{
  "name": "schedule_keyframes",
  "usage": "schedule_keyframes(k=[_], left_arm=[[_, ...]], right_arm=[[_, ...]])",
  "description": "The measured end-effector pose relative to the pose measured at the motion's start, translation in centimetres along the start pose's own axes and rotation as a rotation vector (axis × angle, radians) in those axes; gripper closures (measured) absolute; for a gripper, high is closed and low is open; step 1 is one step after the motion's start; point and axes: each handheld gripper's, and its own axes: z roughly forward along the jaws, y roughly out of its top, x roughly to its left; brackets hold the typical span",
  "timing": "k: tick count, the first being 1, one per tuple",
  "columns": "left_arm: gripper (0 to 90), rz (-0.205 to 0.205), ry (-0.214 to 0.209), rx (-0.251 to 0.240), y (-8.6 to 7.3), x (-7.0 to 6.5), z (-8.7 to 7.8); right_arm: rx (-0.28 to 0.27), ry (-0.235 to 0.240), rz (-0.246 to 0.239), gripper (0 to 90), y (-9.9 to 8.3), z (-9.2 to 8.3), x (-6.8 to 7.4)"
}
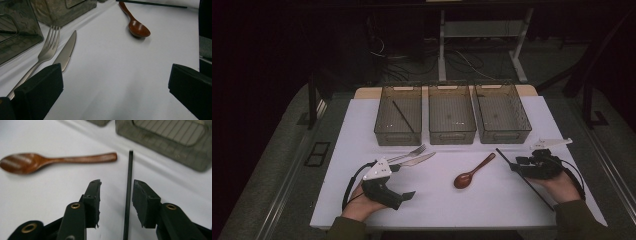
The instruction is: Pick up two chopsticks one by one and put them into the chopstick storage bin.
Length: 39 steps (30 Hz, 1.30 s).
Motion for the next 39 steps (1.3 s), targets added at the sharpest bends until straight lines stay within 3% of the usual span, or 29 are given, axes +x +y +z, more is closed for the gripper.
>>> schedule_keyframes(k=[7,17,30,39], left_arm=[[0.0,0.006,0.007,0.007,0.0,0.0,0.0],[0.0,0.011,0.005,0.016,-0.1,-0.1,0.1],[0.0,0.012,0.005,0.014,-0.1,-0.2,0.1],[0.0,0.007,0.001,0.002,-0.1,0.0,-0.1]], right_arm=[[0.029,-0.011,0.005,66.7,-2.2,-1.1,0.2],[0.057,-0.062,0.002,78.6,-4.2,-1.9,0.1],[0.104,-0.089,-0.008,85.2,-4.6,-1.3,0.1],[0.098,-0.069,0.021,86.3,-4.6,-1.4,-0.3]])
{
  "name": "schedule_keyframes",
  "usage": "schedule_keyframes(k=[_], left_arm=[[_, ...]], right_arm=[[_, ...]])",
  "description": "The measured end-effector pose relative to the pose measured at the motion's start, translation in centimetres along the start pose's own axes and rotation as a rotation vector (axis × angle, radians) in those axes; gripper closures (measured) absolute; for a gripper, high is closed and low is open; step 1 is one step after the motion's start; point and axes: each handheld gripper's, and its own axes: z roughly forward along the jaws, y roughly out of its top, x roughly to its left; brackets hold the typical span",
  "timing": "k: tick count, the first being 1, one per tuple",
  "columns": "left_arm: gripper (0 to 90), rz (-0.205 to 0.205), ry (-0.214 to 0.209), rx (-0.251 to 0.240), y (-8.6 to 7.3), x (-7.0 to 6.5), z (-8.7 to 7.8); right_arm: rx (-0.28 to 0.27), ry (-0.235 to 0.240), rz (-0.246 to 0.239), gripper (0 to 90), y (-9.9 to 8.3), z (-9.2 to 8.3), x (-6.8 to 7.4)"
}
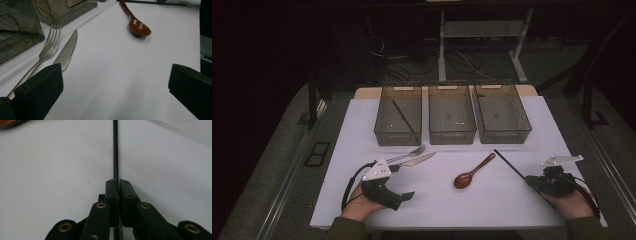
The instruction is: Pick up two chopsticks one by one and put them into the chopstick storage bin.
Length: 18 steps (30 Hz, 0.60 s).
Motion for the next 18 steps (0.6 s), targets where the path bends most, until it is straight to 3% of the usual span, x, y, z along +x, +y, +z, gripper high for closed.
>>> schedule_keyframes(k=[18], left_arm=[[0.0,0.014,0.005,0.006,-0.2,0.1,0.1]], right_arm=[[-0.149,0.051,0.026,86.4,0.3,-2.8,-0.8]])
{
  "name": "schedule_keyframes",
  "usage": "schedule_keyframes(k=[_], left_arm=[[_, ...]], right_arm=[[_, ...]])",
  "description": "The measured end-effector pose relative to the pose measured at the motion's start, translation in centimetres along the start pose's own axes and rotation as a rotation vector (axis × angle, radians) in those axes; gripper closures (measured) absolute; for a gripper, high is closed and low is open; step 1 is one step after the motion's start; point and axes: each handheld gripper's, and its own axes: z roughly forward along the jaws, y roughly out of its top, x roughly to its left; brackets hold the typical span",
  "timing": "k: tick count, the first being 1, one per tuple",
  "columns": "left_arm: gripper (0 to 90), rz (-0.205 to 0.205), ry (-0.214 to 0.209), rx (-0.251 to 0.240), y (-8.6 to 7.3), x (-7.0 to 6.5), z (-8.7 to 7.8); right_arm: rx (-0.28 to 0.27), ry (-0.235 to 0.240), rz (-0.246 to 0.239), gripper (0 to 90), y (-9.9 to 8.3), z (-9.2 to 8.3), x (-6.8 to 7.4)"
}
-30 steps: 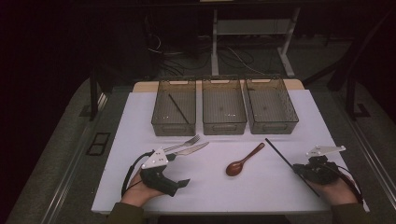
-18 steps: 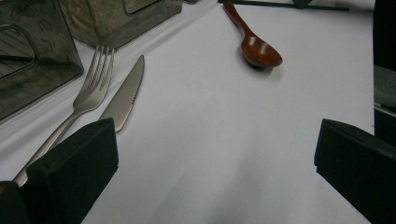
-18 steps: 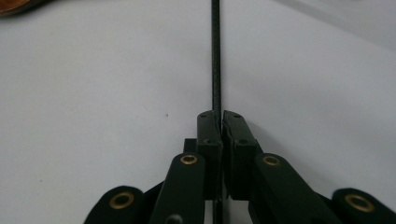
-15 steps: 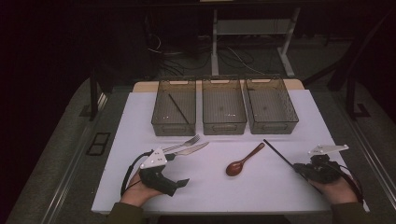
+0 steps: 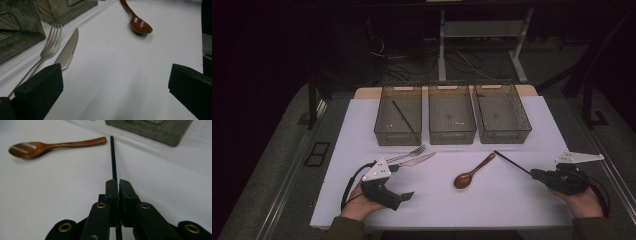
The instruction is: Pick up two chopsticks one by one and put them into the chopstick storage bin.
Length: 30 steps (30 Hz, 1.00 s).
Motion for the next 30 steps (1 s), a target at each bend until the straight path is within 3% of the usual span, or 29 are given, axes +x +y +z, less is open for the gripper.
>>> schedule_keyframes(k=[10,20,30], left_arm=[[0.0,0.0,-0.001,-0.001,0.0,0.0,0.1],[0.0,0.009,-0.001,0.014,0.0,-0.1,0.3],[0.0,-0.007,-0.002,0.005,0.0,-0.1,0.4]], right_arm=[[-0.091,0.029,0.019,86.4,0.5,-1.4,-0.3],[-0.191,0.046,0.005,86.4,1.6,-2.8,-0.1],[-0.243,0.07,-0.007,86.4,4.2,-2.1,0.7]])
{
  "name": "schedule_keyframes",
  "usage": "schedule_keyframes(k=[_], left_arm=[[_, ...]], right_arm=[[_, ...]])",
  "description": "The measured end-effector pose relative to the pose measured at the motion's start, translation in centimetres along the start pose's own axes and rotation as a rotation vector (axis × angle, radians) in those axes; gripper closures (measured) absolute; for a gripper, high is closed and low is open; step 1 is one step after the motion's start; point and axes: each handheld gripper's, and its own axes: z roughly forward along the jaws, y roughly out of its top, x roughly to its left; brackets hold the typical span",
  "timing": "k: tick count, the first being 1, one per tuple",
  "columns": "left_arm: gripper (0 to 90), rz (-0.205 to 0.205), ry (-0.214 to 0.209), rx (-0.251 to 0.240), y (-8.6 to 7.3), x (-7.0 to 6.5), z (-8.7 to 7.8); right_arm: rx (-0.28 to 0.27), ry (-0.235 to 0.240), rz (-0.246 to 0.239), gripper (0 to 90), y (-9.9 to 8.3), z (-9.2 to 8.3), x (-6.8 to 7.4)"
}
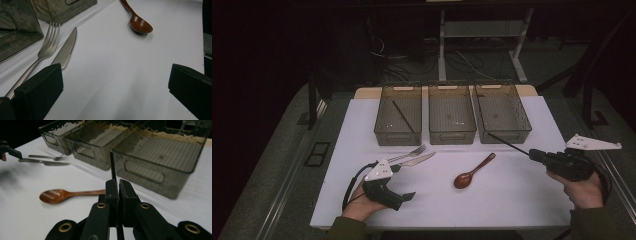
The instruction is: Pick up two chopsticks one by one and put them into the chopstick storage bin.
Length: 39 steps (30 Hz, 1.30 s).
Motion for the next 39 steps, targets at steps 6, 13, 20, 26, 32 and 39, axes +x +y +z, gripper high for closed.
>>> schedule_keyframes(k=[6,13,20,26,32,39], left_arm=[[0.0,-0.003,0.002,-0.001,0.0,0.0,0.0],[0.0,-0.002,0.002,0.003,0.0,0.0,0.0],[0.0,0.006,0.002,0.003,0.0,0.0,0.0],[0.0,0.007,0.0,0.003,0.0,0.0,0.0],[0.0,0.004,-0.001,0.002,0.0,-0.1,0.1],[0.0,-0.003,0.0,-0.004,0.0,-0.1,0.1]], right_arm=[[-0.007,0.022,-0.02,86.3,1.4,1.3,0.7],[-0.011,0.048,-0.044,86.3,3.1,3.3,1.8],[-0.006,0.067,-0.068,86.3,4.5,5.5,3.1],[0.001,0.079,-0.092,86.3,5.4,7.2,4.0],[0.008,0.094,-0.112,86.3,6.3,8.9,5.1],[0.016,0.109,-0.125,86.3,7.7,11.2,6.5]])
